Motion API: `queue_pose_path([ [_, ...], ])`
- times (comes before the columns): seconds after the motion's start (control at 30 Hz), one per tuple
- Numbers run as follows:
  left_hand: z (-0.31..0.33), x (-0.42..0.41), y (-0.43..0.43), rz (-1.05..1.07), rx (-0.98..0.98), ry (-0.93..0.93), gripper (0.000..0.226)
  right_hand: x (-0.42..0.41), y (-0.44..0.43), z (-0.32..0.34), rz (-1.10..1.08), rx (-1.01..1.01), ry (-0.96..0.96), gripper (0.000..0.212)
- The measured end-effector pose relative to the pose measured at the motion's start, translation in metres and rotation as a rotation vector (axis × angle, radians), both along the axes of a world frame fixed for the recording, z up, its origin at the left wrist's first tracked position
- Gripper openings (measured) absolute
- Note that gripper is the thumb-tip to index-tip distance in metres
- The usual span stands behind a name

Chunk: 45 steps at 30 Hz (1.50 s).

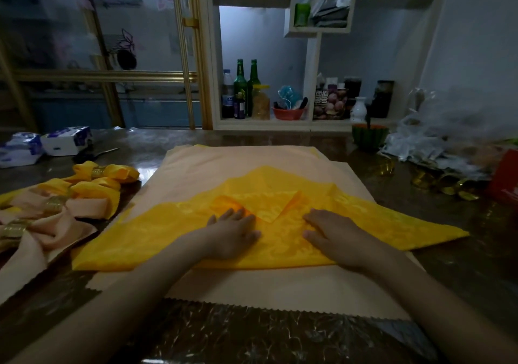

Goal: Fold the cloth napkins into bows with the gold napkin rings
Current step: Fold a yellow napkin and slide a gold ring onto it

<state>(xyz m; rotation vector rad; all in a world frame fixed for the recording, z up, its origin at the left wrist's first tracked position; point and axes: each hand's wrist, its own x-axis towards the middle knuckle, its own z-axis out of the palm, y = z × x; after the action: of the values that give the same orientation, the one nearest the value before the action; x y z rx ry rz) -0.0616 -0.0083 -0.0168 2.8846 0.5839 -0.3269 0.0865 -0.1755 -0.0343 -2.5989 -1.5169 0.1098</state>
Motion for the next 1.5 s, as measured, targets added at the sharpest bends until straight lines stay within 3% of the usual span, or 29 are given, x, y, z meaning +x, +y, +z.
queue_pose_path([
  [0.17,-0.009,0.05,0.031,0.04,-0.015,0.001,0.065,0.031,0.016,0.0,-0.109,-0.067,-0.008,0.056],
  [0.33,-0.013,0.088,0.054,0.1,-0.049,-0.112,0.061,0.067,0.03,-0.005,-0.214,-0.03,0.057,0.059],
  [0.6,0.0,0.075,0.123,0.399,0.073,-0.14,0.05,0.088,0.02,-0.007,-0.338,0.097,0.079,0.061],
  [0.7,0.008,0.07,0.136,0.471,-0.013,-0.147,0.043,0.101,0.003,-0.003,-0.453,0.159,0.089,0.06],
  [0.8,0.017,0.059,0.144,0.523,-0.119,-0.081,0.026,0.115,-0.013,-0.001,-0.549,0.161,0.039,0.049],
  [0.9,0.019,0.048,0.154,0.564,-0.19,-0.031,0.017,0.123,-0.021,0.003,-0.599,0.243,0.058,0.016],
  [0.93,0.02,0.046,0.156,0.576,-0.205,-0.039,0.016,0.121,-0.023,0.003,-0.611,0.265,0.088,0.015],
  [1.0,0.02,0.043,0.155,0.589,-0.16,-0.054,0.018,0.118,-0.025,0.001,-0.654,0.28,0.075,0.019],
  [1.1,0.015,0.046,0.143,0.594,0.069,-0.144,0.023,0.113,-0.021,0.001,-0.717,0.282,-0.166,0.007],
  [1.17,0.013,0.05,0.123,0.562,0.201,-0.252,0.028,0.103,-0.017,0.005,-0.639,0.31,-0.219,0.025],
  [1.23,0.013,0.055,0.097,0.446,0.133,-0.279,0.036,0.082,-0.009,0.01,-0.439,0.373,-0.03,0.035],
  [1.33,0.02,0.057,0.052,0.237,-0.001,-0.044,0.046,0.041,0.009,0.012,-0.076,0.316,0.275,0.045],
  [1.4,0.023,0.055,0.036,0.155,0.015,0.085,0.053,0.026,0.02,0.005,0.044,0.163,0.271,0.055],
  [1.5,0.026,0.052,0.029,0.125,0.103,0.106,0.058,0.024,0.028,-0.005,0.067,-0.059,0.145,0.062],
])
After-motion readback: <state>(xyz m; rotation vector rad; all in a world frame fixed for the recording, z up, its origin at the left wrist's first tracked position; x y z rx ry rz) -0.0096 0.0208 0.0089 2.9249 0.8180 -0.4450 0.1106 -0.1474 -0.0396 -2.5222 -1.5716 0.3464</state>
